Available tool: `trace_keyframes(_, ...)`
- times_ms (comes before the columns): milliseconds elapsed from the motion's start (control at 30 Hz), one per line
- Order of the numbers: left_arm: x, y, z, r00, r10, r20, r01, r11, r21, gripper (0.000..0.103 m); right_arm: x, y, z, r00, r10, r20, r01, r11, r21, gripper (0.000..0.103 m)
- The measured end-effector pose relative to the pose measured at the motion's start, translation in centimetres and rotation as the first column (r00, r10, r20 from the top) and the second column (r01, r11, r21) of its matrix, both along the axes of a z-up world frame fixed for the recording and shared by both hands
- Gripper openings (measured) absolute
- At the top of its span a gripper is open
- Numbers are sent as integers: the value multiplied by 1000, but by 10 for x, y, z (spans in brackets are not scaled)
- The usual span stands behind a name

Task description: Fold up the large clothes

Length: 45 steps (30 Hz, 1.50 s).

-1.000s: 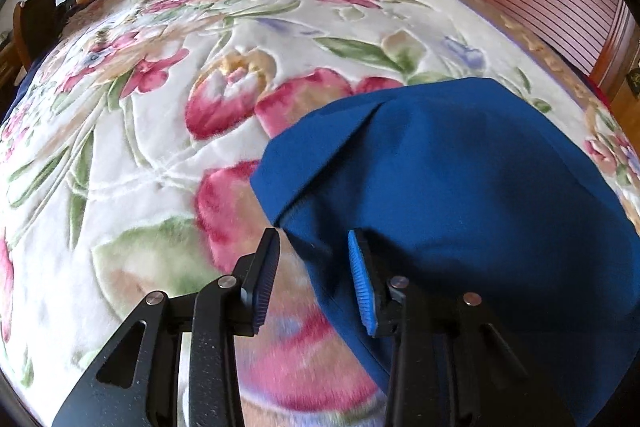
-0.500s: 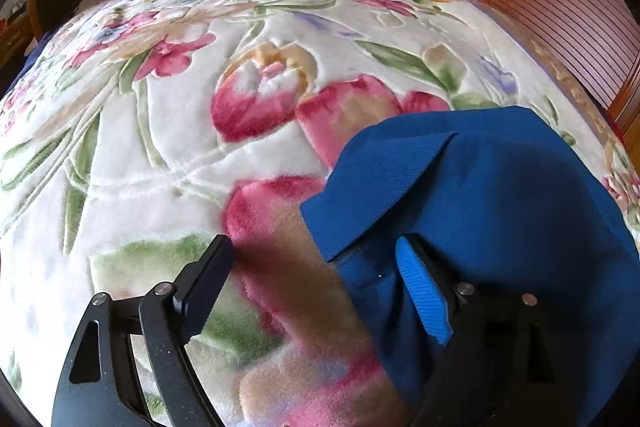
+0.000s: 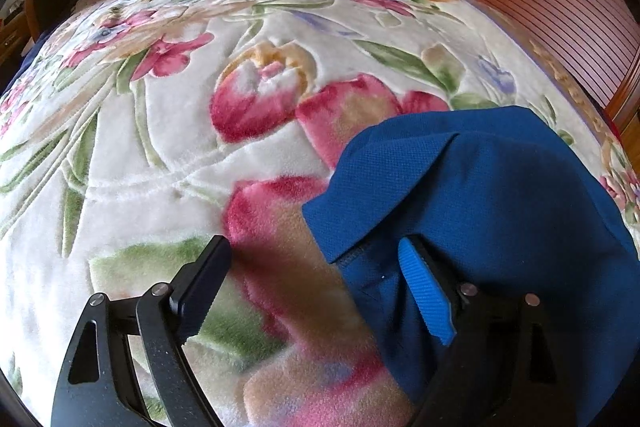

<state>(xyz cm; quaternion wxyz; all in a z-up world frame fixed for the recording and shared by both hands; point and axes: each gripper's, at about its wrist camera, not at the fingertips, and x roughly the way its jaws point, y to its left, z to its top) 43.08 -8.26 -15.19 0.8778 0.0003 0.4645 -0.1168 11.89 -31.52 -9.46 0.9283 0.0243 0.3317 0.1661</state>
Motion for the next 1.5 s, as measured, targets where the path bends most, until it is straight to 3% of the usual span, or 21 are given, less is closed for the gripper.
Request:
trace_keyframes(200,-1,-4,5,1000,-5,23,4,999,35,85,17,18,-10,999,36,-27,-35,999,28,56)
trace_keyframes(300,-3,-8,9,999,-33,39,32,999,15,71,23,16,-10,999,28,-27,-26,998,52,56)
trace_keyframes(467,-1,-11,16,998,-48,40,49,998,-44,28,28,15,-17,999,26,-31,-23,997,79,56)
trace_keyframes(567,-6,-17,25,996,-60,65,62,998,-22,17,31,16,-18,999,33,-28,-31,996,82,54)
trace_keyframes(600,-10,-19,30,995,-62,84,63,998,-8,16,30,16,-18,999,38,-23,-36,996,87,50)
trace_keyframes(667,-16,-21,41,992,-60,113,60,998,4,14,28,13,-16,999,35,1,-35,995,96,18)
trace_keyframes(767,-25,-23,64,985,-59,164,60,998,-1,12,25,10,-13,999,35,34,-39,991,125,10)
trace_keyframes(1000,-53,-42,119,962,-90,259,88,996,19,11,7,-2,11,989,26,147,-43,992,118,8)
trace_keyframes(1200,-69,-72,151,946,-121,300,119,993,25,11,-6,-42,31,973,-38,227,13,994,111,7)
trace_keyframes(1367,-76,-122,172,928,-169,333,169,985,28,11,-20,-90,42,954,-97,283,80,994,70,7)
trace_keyframes(1500,-79,-186,195,902,-232,364,233,972,41,11,-30,-133,50,937,-148,315,146,989,31,7)
